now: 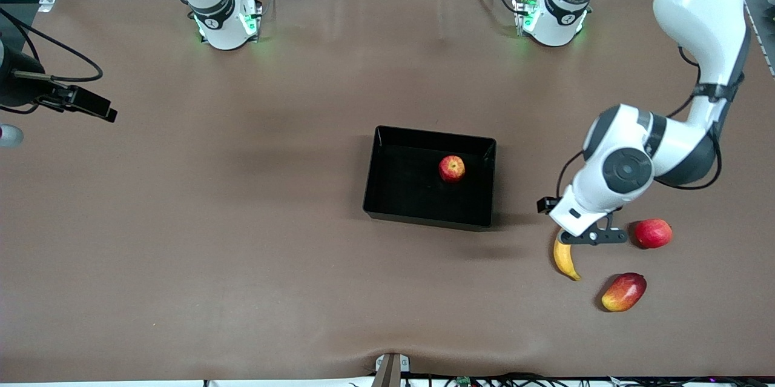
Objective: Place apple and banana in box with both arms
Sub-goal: 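Move the left gripper to the yellow banana and close on it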
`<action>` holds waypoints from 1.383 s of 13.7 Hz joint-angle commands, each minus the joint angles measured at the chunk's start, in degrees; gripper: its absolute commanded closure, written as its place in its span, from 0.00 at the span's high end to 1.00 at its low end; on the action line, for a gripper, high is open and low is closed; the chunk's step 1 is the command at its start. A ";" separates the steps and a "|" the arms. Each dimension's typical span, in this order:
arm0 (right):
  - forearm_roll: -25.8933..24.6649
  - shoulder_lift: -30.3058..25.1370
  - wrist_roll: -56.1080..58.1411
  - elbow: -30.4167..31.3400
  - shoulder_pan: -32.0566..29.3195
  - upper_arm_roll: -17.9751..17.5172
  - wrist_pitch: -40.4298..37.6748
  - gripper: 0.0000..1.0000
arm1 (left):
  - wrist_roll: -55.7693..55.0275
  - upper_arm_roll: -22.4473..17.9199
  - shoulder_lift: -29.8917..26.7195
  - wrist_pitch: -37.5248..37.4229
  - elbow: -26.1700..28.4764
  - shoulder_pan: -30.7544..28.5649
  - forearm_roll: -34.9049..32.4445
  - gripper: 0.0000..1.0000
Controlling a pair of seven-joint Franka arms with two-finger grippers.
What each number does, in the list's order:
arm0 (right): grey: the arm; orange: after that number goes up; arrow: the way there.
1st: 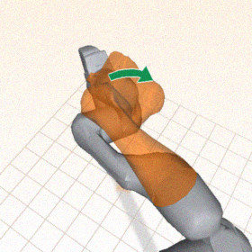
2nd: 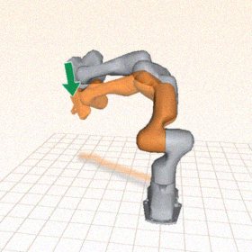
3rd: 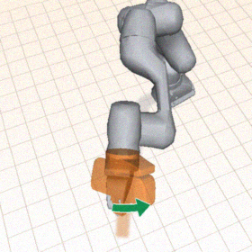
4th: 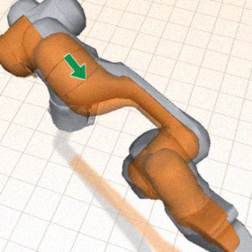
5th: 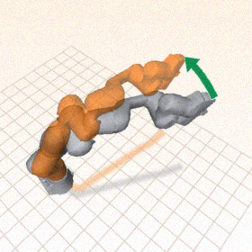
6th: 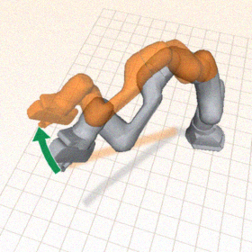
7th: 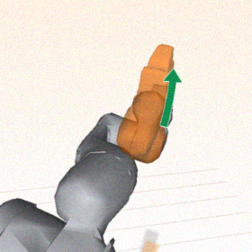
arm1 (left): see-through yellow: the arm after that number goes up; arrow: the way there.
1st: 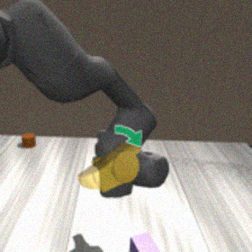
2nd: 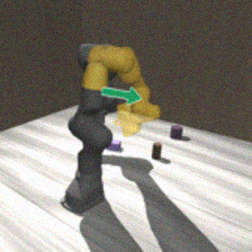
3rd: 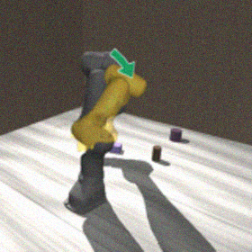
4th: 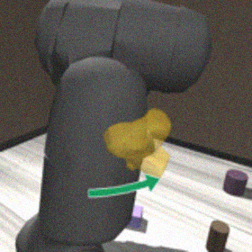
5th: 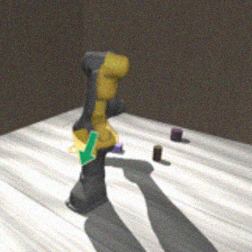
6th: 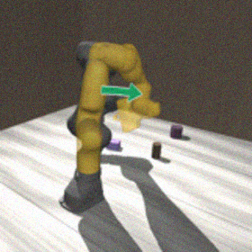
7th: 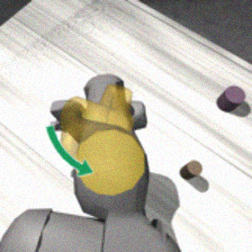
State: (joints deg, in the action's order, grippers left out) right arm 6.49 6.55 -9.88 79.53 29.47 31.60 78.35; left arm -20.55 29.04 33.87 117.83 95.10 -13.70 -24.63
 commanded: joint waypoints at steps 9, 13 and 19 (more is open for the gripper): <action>-2.54 -4.27 9.26 4.84 -15.35 -10.54 0.58 1.00 | 13.16 -1.18 10.43 13.65 0.88 -5.02 -5.16 0.22; -3.85 -4.09 9.26 4.40 -37.69 -34.90 0.84 1.00 | 13.34 -0.66 8.15 13.04 0.70 -4.76 -5.26 0.00; -6.13 -4.97 8.74 4.32 -35.21 -33.38 1.02 1.00 | 12.38 10.48 2.96 6.98 -0.18 -4.05 -5.17 0.00</action>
State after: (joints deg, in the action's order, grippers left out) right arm 3.00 3.29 -0.73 83.13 -8.02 -2.88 78.97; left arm -7.56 36.48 38.70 126.41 94.34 -18.30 -28.91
